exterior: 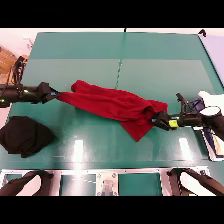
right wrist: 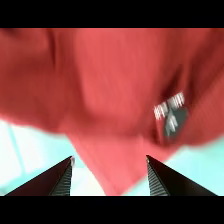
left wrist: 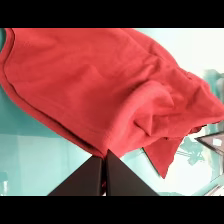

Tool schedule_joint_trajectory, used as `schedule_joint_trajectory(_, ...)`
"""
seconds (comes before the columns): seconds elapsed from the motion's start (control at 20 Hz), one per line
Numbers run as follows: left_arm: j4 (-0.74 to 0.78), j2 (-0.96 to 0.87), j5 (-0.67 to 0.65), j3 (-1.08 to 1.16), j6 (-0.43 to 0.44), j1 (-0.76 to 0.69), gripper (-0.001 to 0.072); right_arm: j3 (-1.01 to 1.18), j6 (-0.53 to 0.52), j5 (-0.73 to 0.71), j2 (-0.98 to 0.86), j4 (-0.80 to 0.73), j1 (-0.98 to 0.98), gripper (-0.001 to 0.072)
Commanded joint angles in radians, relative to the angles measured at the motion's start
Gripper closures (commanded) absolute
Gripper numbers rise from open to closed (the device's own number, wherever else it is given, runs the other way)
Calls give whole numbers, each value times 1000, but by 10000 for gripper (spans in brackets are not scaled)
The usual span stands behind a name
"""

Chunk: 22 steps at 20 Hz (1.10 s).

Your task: Fold the shirts.

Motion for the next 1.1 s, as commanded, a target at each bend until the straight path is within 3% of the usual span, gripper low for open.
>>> schedule_joint_trajectory(0.0,0,1,-6,3,9,2,688,-30,2,-220,-46,111,109,189)
schedule_joint_trajectory(0.15,1,1,-5,3,21,2,688,-27,2,-295,-130,142,195,201)
schedule_joint_trajectory(0.2,1,1,-6,3,27,2,688,-22,2,-301,-153,148,204,358)
schedule_joint_trajectory(0.25,0,1,-5,4,28,2,688,-10,-14,-295,-161,148,204,628)
schedule_joint_trajectory(0.3,-1,1,-6,8,40,2,688,10,-30,-279,-158,147,203,696)
schedule_joint_trajectory(0.6,-33,69,-89,278,41,2,689,353,-8,48,-3,144,99,697)
schedule_joint_trajectory(0.9,-39,175,-152,774,-89,2,689,862,82,122,230,145,-146,698)
schedule_joint_trajectory(1.05,-47,179,-180,1028,-109,2,689,1108,82,108,303,145,-220,698)
